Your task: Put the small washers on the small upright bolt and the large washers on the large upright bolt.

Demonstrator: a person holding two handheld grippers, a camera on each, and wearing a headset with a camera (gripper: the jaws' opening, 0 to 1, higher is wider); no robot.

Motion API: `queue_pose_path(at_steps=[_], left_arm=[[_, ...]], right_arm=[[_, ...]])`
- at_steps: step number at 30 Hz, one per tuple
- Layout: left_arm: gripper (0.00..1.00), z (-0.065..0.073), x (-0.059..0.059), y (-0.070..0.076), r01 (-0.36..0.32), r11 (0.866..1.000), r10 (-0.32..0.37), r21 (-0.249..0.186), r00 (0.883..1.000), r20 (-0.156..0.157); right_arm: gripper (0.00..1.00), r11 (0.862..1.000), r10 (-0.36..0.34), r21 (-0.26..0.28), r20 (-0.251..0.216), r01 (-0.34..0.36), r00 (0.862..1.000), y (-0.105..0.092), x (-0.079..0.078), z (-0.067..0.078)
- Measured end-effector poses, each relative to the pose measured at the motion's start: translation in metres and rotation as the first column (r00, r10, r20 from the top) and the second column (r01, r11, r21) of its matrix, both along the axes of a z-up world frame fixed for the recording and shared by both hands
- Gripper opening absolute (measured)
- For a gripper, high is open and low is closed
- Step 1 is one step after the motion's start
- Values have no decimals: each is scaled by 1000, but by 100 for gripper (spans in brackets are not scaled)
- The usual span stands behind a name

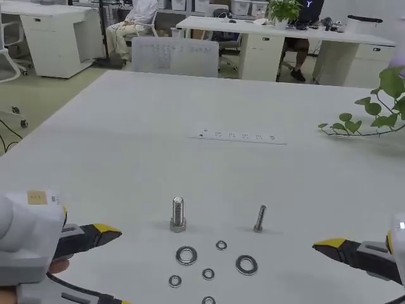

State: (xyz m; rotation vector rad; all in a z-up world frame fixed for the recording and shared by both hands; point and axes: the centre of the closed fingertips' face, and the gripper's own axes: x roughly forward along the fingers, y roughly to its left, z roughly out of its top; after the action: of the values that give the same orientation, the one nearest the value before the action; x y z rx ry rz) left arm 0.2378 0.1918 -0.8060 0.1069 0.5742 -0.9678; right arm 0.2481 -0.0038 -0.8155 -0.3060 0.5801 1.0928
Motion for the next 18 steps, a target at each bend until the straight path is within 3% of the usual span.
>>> queue_pose_path(at_steps=[18], left_arm=[[98, 1, 1, 4, -16, 1000, 16, -2, 1000, 4]], right_arm=[[90, 999, 23, -27, 14, -23, 1000, 2, 3, 2]])
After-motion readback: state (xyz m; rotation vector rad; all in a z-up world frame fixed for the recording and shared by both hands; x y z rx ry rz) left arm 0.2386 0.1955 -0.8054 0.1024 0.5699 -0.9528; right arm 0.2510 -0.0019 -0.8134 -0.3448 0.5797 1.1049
